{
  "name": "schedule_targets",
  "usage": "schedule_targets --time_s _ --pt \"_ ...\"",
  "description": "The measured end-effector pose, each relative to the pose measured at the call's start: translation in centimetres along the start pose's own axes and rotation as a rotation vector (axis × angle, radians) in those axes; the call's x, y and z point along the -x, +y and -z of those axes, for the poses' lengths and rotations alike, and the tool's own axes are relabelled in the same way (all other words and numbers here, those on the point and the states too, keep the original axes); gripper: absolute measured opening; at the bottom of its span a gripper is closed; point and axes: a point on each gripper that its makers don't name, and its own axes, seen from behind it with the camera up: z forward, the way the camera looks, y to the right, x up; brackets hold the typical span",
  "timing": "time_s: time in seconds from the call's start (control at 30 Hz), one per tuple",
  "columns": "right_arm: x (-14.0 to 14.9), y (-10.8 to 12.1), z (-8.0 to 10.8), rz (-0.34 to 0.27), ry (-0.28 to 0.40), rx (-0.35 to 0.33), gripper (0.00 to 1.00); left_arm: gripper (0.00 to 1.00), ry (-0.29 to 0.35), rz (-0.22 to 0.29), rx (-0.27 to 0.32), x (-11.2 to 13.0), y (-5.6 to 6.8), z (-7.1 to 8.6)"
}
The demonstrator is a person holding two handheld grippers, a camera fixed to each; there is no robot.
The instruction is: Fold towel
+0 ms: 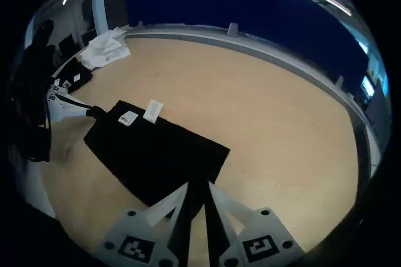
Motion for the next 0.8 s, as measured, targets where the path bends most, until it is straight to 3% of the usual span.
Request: schedule_targets --time_s 0.3,0.57,0.8 --pt "0.3 0.5 -2.2 -0.050 -0.011 0.012 0.17 0.13 -0.023 0.030 -0.023 0.3 -0.9 -2.3" --pt "0.1 1.3 -3.2 -0.056 -0.009 0.044 0.24 0.21 -0.022 0.018 -0.042 0.0 -1.3 -3.1" --pt "-0.2 2.1 -3.7 -0.030 -0.012 0.085 0.44 0.31 -0.028 0.013 -0.060 0.0 -2.0 -3.6"
